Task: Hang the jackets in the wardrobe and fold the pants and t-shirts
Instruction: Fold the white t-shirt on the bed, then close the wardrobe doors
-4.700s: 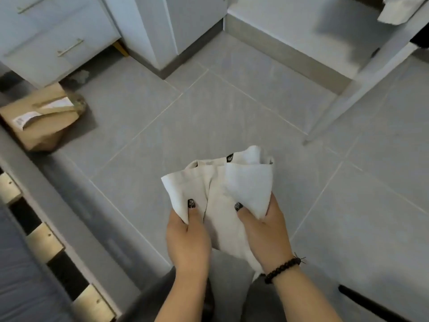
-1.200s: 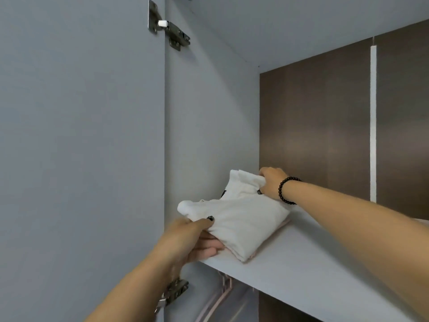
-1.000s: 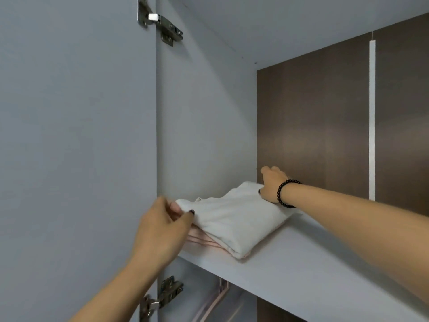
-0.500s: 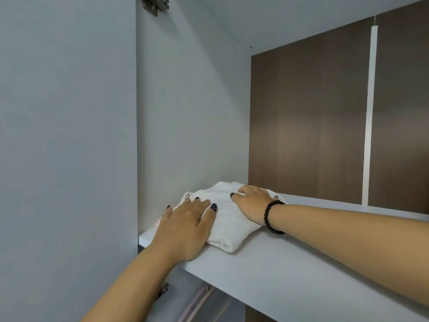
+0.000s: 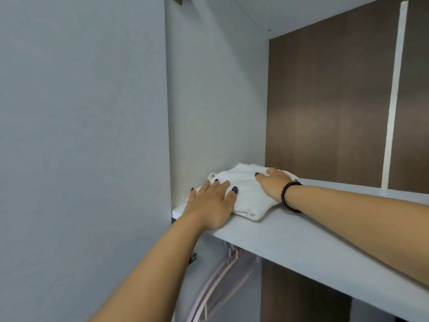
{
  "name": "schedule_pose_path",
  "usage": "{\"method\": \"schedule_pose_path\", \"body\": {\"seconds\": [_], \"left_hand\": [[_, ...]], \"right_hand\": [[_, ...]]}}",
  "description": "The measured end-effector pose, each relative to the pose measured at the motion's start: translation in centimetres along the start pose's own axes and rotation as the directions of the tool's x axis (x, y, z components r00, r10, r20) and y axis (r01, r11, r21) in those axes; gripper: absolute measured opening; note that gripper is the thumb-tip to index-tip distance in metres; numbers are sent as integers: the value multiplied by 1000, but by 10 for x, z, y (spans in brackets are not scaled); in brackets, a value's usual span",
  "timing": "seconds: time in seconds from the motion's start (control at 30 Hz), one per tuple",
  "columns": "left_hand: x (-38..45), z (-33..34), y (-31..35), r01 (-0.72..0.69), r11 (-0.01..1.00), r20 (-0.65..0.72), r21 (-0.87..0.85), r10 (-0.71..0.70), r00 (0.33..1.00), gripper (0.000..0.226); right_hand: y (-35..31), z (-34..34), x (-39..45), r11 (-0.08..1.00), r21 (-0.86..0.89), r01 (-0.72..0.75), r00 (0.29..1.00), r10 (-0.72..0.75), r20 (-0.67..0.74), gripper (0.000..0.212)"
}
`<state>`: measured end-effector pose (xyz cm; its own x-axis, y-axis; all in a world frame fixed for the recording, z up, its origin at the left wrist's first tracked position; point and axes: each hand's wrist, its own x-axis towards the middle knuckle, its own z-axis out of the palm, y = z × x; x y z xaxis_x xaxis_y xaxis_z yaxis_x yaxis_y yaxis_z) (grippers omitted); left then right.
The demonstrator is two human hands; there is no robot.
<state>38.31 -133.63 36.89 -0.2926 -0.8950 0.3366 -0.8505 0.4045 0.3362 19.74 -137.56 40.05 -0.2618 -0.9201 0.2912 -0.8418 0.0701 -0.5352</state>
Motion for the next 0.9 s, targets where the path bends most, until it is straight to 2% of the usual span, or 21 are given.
{"method": "schedule_pose_path", "body": {"seconds": [0.2,0.33,0.5,0.63,0.73,0.8,0.83,0.87,0.9], "left_hand": [[-67,-30,-23,-28,998,126,-49,34,991,56],[-127,-62,-54,-19,983,101,-183,38,994,60],[-207,-118,-84,-84,972,-27,-220,80,996,58],[-270,-155,-113,-170,972,-179,-162,141,974,52],[-312,-164,-140,-247,941,-310,-231,170,935,48],[-338,-164,-157,-329,918,-386,-220,228,894,46],[-349,-163,-164,-373,908,-430,-193,263,864,45],[-360,-163,-170,-412,898,-484,-154,295,824,45],[-369,-165,-175,-439,892,-548,-110,314,775,44]], "right_hand": [[-22,-10,-58,997,64,-35,995,29,94,62],[-44,-13,-104,999,15,-50,989,47,137,61],[-90,-4,-164,995,73,-73,995,68,74,58],[-136,2,-207,967,243,-73,997,79,-14,50],[-179,4,-246,949,305,74,985,-21,-173,55],[-209,7,-275,925,273,264,939,-182,-293,58],[-225,7,-289,898,216,382,891,-295,-346,59],[-240,7,-302,849,136,511,814,-426,-396,60],[-256,5,-314,768,45,639,705,-562,-433,58]]}}
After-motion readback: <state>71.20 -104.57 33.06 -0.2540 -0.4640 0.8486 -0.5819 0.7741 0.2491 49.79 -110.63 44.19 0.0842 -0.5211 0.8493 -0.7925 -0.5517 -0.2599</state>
